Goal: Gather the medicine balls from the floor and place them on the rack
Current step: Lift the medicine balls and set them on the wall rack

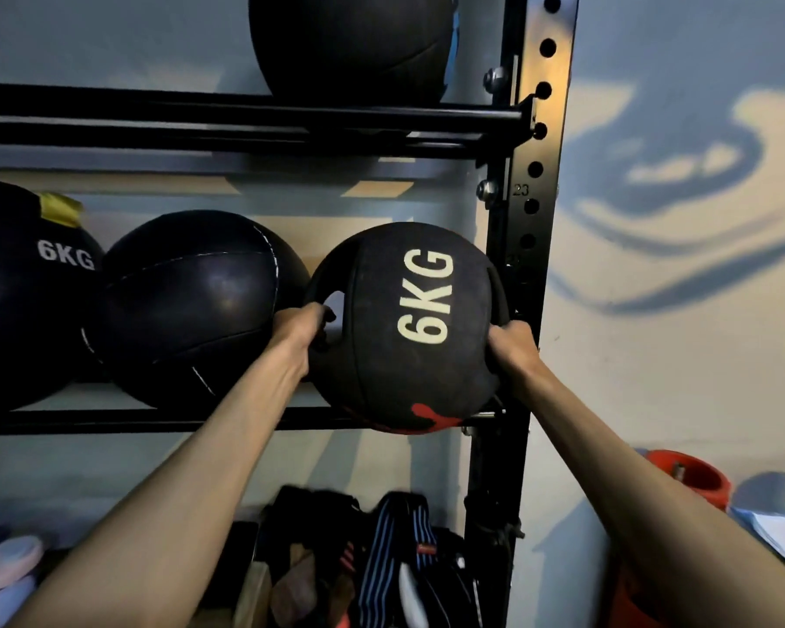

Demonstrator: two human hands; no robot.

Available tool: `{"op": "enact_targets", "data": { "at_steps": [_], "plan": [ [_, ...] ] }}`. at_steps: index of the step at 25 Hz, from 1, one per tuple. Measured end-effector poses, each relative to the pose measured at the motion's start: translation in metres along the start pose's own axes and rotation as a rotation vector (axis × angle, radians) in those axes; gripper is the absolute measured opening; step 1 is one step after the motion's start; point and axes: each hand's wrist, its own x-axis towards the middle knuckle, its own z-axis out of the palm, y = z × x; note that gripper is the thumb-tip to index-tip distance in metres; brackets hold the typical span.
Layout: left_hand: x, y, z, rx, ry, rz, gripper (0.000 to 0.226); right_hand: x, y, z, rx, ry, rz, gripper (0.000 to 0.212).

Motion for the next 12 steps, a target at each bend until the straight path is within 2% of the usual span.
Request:
{"op": "enact_targets", "data": {
  "at_steps": [2, 3, 4, 6, 8, 10, 12],
  "plan": [
    [0.010, 0.002, 0.003, -0.001, -0.002, -0.035, 0.038, 0.009, -0.007, -0.002, -0.109, -0.035, 0.002, 0.028],
    [0.012, 0.002, 0.003, 0.000, 0.008, -0.038, 0.040, 0.012, -0.009, -0.004, -0.182, 0.016, -0.062, 0.031],
    [0.012, 0.003, 0.004, 0.001, 0.011, -0.038, 0.040, 0.010, -0.014, -0.005, -0.221, 0.115, -0.171, 0.033],
    [0.015, 0.003, 0.003, -0.010, 0.011, -0.037, 0.038, -0.012, -0.032, -0.002, -0.119, 0.247, -0.456, 0.035],
    [0.012, 0.002, 0.003, -0.018, 0.018, -0.031, 0.032, -0.037, -0.059, 0.014, -0.089, 0.153, -0.651, 0.041],
    [0.010, 0.000, 0.001, -0.028, 0.023, -0.021, 0.025, -0.052, -0.076, 0.033, -0.350, 0.106, -0.689, 0.054],
    [0.009, -0.006, -0.002, -0.026, 0.049, 0.003, 0.016, -0.059, -0.080, 0.044, -0.503, 0.150, -0.676, 0.060]
  ]
}}
